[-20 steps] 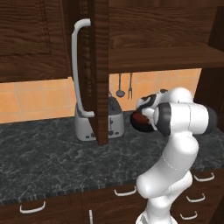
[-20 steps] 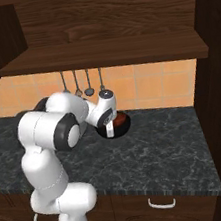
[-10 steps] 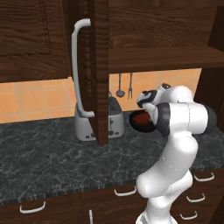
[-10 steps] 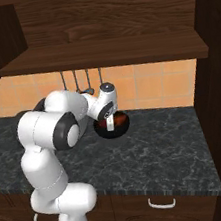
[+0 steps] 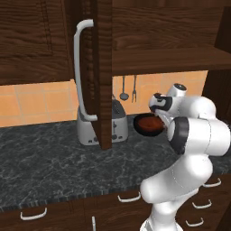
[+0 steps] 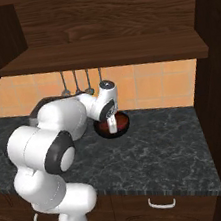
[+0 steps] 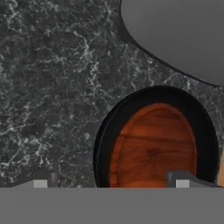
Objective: Pick up the bowls on the counter and stack them on top of one another in the open cabinet. Place the smaller bowl on top of the larger bowl.
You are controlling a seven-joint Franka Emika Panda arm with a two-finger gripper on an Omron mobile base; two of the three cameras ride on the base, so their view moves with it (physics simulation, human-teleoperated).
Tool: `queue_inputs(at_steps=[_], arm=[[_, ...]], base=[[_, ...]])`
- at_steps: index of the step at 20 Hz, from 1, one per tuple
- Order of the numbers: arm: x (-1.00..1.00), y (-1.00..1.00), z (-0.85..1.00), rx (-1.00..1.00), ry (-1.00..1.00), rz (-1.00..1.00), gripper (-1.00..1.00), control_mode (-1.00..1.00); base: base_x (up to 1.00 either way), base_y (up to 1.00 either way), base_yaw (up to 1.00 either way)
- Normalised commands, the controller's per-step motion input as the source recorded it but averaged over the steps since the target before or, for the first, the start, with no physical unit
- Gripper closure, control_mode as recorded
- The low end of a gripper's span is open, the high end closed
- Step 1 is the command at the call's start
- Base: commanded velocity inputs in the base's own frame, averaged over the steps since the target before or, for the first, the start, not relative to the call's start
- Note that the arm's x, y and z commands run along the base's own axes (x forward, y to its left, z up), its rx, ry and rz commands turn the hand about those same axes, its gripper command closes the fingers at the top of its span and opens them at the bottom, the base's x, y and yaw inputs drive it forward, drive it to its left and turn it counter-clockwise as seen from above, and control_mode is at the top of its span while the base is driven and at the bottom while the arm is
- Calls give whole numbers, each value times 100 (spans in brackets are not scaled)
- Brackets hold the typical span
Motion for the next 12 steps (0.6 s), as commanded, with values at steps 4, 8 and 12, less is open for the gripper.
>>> queue_inputs(at_steps=[4,8,12], arm=[[-12,-3,-56,-1,1,16,-100,-100],[21,1,-27,0,0,7,-100,-100],[37,4,-19,-1,0,1,-100,-100]], base=[[0,0,0],[0,0,0],[0,0,0]])
